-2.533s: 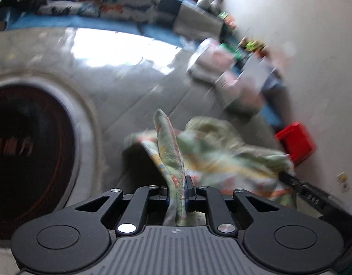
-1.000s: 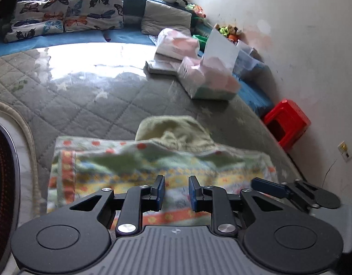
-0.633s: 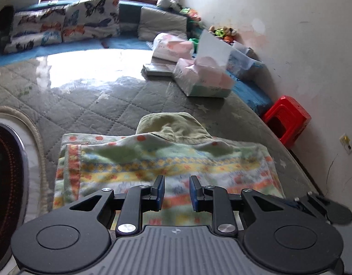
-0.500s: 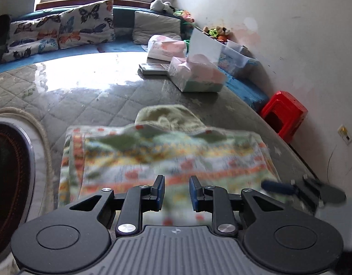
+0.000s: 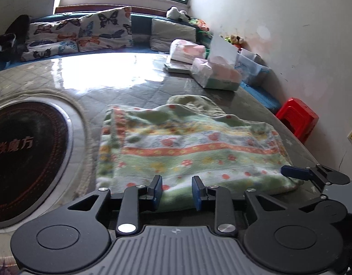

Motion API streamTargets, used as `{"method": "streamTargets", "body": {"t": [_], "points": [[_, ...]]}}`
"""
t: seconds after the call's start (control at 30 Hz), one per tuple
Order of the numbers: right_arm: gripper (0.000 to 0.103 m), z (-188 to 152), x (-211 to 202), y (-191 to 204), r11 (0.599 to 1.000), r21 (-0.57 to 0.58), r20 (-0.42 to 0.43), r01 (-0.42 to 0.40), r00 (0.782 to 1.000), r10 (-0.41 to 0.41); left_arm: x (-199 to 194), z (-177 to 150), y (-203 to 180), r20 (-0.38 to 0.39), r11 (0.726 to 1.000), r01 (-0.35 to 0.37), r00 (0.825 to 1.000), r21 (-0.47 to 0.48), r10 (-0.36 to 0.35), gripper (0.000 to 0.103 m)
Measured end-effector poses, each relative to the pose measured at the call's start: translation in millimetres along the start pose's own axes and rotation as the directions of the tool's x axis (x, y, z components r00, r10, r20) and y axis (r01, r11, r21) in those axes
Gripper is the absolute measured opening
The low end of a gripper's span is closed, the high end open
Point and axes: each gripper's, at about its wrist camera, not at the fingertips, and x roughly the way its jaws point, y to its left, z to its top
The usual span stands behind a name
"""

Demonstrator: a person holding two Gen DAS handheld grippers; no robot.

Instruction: Fold clothes

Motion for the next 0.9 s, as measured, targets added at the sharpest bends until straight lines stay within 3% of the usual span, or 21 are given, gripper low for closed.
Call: {"method": "streamTargets", "body": {"t": [0.33, 0.43, 0.53, 0.7, 0.83, 0.9], "points": [[0.103, 3.7, 2.0, 1.6, 1.000, -0.008, -0.037, 0.001, 0.999, -0.002, -10.3, -6.2, 12.0, 0.013, 0.999, -0.011, 1.000, -0.041, 0.012, 0.032], [0.103, 3.9, 2.0, 1.4, 1.000, -0.013, -0.042, -0.002, 0.999, 0.001, -14.0, -7.4, 11.7, 0.018, 0.999, -0.021, 1.000, -0.044, 0.022, 0.041], [0.103, 1.9, 1.5, 1.7, 1.000, -0.017, -0.033, -0.001, 0.999, 0.000, -15.7, -8.6, 13.0, 0.015, 0.998, -0.029, 0.999, -0.048, 0.030, 0.041], [0.103, 0.9, 1.1, 2.6, 1.000, -0.019, -0.026, 0.004, 1.000, -0.005, -18.6, -10.0, 9.4, 0.001, 0.998, -0.044, 0.999, -0.036, 0.044, 0.054], [0.103, 1.1, 0.9, 2.6, 1.000, -0.017, -0.028, 0.005, 1.000, -0.005, -21.3, -12.0, 2.7, -0.001, 0.997, -0.080, 0.997, -0.012, 0.080, 0.079], [0.103, 1.3, 0.9, 2.7, 1.000, -0.016, -0.030, 0.004, 1.000, -0.005, -22.6, -13.4, 1.8, -0.002, 0.995, -0.096, 0.995, -0.005, 0.096, 0.084]]}}
